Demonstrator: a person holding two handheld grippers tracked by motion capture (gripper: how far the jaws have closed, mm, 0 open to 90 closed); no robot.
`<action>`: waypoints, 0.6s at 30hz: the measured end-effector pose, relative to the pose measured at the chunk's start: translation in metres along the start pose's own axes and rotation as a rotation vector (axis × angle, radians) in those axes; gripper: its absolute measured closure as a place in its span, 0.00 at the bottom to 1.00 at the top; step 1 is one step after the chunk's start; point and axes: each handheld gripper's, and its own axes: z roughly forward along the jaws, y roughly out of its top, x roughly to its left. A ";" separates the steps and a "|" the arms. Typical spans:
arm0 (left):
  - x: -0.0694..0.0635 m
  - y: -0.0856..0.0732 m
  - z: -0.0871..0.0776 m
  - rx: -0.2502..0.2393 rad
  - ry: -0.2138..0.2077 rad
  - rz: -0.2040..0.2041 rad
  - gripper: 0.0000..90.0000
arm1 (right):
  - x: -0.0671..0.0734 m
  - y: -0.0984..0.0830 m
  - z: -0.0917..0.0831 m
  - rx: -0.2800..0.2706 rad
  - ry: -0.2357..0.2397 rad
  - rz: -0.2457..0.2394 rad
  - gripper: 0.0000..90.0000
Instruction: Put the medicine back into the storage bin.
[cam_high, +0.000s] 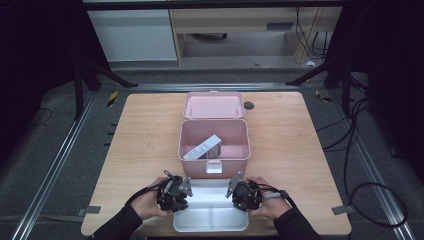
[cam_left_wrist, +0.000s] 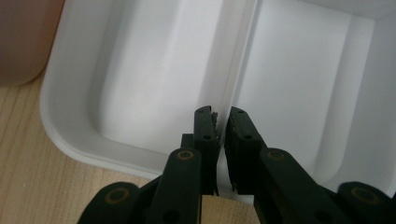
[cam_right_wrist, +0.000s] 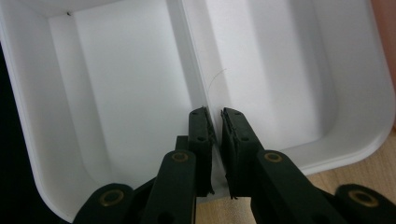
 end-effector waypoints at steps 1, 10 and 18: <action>0.000 0.000 0.000 0.002 0.000 0.004 0.92 | 0.000 0.000 0.000 0.004 0.006 0.005 0.92; -0.010 0.003 -0.015 -0.001 -0.025 0.028 0.94 | 0.004 -0.001 -0.013 -0.008 0.050 0.006 0.94; -0.032 0.006 -0.051 -0.030 -0.028 0.029 0.94 | 0.023 0.000 -0.051 -0.060 0.080 -0.005 0.94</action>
